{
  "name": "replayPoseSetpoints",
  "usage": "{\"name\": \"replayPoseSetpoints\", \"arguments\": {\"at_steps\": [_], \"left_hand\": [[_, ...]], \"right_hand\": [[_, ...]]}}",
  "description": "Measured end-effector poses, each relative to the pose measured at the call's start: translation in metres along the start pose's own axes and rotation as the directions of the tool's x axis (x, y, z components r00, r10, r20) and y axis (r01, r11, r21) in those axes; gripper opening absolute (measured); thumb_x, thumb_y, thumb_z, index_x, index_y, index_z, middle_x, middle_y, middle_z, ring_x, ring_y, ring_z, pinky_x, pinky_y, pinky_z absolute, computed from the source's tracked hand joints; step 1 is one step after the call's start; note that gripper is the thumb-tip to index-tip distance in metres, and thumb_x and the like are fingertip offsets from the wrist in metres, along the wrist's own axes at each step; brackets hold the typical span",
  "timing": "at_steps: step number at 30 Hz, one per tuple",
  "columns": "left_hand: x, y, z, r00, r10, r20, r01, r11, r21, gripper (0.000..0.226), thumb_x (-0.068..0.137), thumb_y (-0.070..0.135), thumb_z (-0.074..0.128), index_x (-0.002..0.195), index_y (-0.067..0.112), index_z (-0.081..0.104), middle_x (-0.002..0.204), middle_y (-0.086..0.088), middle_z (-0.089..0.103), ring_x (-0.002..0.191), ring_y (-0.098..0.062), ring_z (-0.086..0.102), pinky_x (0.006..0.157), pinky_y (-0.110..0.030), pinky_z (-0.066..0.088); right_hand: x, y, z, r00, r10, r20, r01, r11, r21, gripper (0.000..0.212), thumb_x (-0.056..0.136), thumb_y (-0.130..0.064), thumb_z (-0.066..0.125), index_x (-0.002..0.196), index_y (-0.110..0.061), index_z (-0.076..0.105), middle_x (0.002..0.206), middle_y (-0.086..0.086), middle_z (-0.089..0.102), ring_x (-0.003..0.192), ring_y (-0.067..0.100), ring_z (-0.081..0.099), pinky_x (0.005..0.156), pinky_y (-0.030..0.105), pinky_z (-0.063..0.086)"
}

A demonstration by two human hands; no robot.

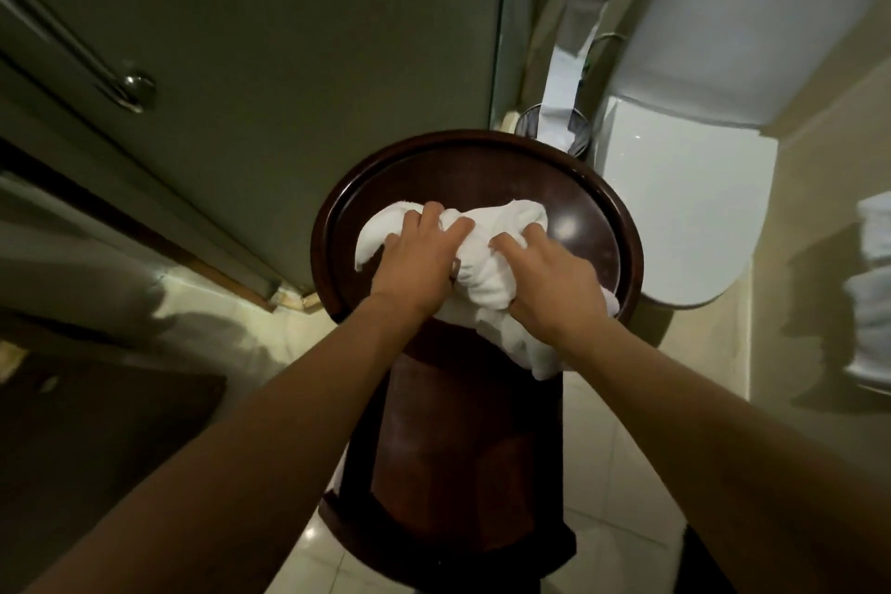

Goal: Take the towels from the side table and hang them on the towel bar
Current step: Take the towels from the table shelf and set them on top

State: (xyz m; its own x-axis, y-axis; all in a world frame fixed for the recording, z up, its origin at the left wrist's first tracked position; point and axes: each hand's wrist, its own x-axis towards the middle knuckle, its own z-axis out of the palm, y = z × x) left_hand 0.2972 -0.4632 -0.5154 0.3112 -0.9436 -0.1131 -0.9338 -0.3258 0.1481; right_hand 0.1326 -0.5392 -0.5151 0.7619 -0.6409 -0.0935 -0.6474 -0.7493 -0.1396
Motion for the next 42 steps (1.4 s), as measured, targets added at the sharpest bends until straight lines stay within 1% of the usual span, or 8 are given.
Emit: {"name": "replayPoseSetpoints", "arguments": {"at_steps": [3, 11, 16, 22, 32, 35, 40, 42], "left_hand": [[0.037, -0.013, 0.000, 1.000, 0.007, -0.004, -0.008, 1.000, -0.019, 0.056, 0.089, 0.012, 0.055, 0.141, 0.027, 0.042, 0.141, -0.012, 0.037, 0.125, -0.033, 0.039, 0.086, -0.050, 0.047], [0.085, -0.047, 0.064, 0.992, 0.000, 0.127, 0.004, 1.000, -0.029, 0.062, 0.087, 0.012, 0.058, 0.144, 0.029, 0.039, 0.141, -0.010, 0.037, 0.124, -0.032, 0.041, 0.086, -0.048, 0.047], [0.099, -0.059, 0.108, 0.981, -0.017, 0.191, 0.014, 1.000, 0.015, 0.067, 0.086, 0.015, 0.060, 0.145, 0.031, 0.035, 0.141, -0.010, 0.036, 0.124, -0.031, 0.041, 0.084, -0.044, 0.043], [0.125, -0.068, 0.136, 0.987, -0.083, 0.140, 0.075, 0.995, 0.063, 0.064, 0.087, 0.021, 0.062, 0.144, 0.032, 0.034, 0.141, -0.010, 0.038, 0.122, -0.032, 0.044, 0.076, -0.040, 0.036], [0.169, -0.084, 0.136, 0.983, -0.143, 0.114, 0.131, 0.986, 0.106, 0.064, 0.085, 0.026, 0.069, 0.140, 0.031, 0.036, 0.137, -0.011, 0.040, 0.119, -0.032, 0.045, 0.072, -0.039, 0.034], [0.170, -0.081, 0.139, 0.982, -0.157, 0.108, 0.145, 0.983, 0.115, 0.064, 0.085, 0.020, 0.066, 0.141, 0.031, 0.036, 0.137, -0.011, 0.038, 0.120, -0.032, 0.044, 0.075, -0.040, 0.038], [0.168, -0.079, 0.137, 0.978, -0.174, 0.119, 0.156, 0.977, 0.147, 0.069, 0.085, 0.025, 0.067, 0.144, 0.032, 0.031, 0.139, -0.011, 0.038, 0.122, -0.032, 0.044, 0.076, -0.040, 0.038], [0.165, -0.076, 0.134, 0.975, -0.172, 0.145, 0.154, 0.980, 0.126, 0.074, 0.085, 0.023, 0.066, 0.147, 0.033, 0.027, 0.145, -0.011, 0.034, 0.126, -0.032, 0.041, 0.084, -0.043, 0.043]], "right_hand": [[0.035, 0.005, 0.000, 1.000, 0.024, 0.011, -0.023, 0.999, -0.021, 0.068, 0.075, -0.043, 0.076, 0.133, -0.025, 0.047, 0.122, 0.011, 0.051, 0.094, 0.034, 0.063, 0.055, 0.036, 0.042], [0.088, 0.012, 0.066, 0.993, 0.074, 0.091, -0.067, 0.994, -0.081, 0.067, 0.078, -0.026, 0.073, 0.138, -0.027, 0.044, 0.126, 0.011, 0.048, 0.102, 0.031, 0.057, 0.054, 0.035, 0.039], [0.107, 0.019, 0.109, 0.989, 0.061, 0.138, -0.047, 0.994, -0.099, 0.062, 0.083, -0.026, 0.070, 0.140, -0.026, 0.045, 0.126, 0.013, 0.049, 0.101, 0.031, 0.055, 0.055, 0.034, 0.038], [0.141, 0.028, 0.125, 0.995, 0.013, 0.094, -0.003, 0.995, -0.101, 0.056, 0.078, -0.026, 0.074, 0.131, -0.021, 0.055, 0.117, 0.017, 0.055, 0.092, 0.035, 0.057, 0.055, 0.034, 0.032], [0.195, 0.039, 0.126, 0.998, -0.011, 0.058, 0.017, 0.995, -0.101, 0.055, 0.079, -0.026, 0.073, 0.130, -0.023, 0.054, 0.119, 0.015, 0.054, 0.095, 0.034, 0.057, 0.056, 0.035, 0.034], [0.195, 0.040, 0.131, 0.999, -0.007, 0.046, 0.010, 0.997, -0.082, 0.057, 0.078, -0.023, 0.073, 0.132, -0.023, 0.054, 0.121, 0.016, 0.054, 0.096, 0.035, 0.056, 0.058, 0.035, 0.036], [0.193, 0.043, 0.128, 0.997, -0.005, 0.073, 0.009, 0.998, -0.059, 0.068, 0.076, -0.023, 0.073, 0.139, -0.026, 0.047, 0.128, 0.016, 0.049, 0.100, 0.035, 0.054, 0.062, 0.038, 0.038], [0.188, 0.043, 0.123, 0.995, -0.010, 0.100, 0.016, 0.998, -0.058, 0.078, 0.076, -0.027, 0.075, 0.145, -0.028, 0.040, 0.137, 0.015, 0.045, 0.108, 0.036, 0.052, 0.071, 0.043, 0.044]]}}
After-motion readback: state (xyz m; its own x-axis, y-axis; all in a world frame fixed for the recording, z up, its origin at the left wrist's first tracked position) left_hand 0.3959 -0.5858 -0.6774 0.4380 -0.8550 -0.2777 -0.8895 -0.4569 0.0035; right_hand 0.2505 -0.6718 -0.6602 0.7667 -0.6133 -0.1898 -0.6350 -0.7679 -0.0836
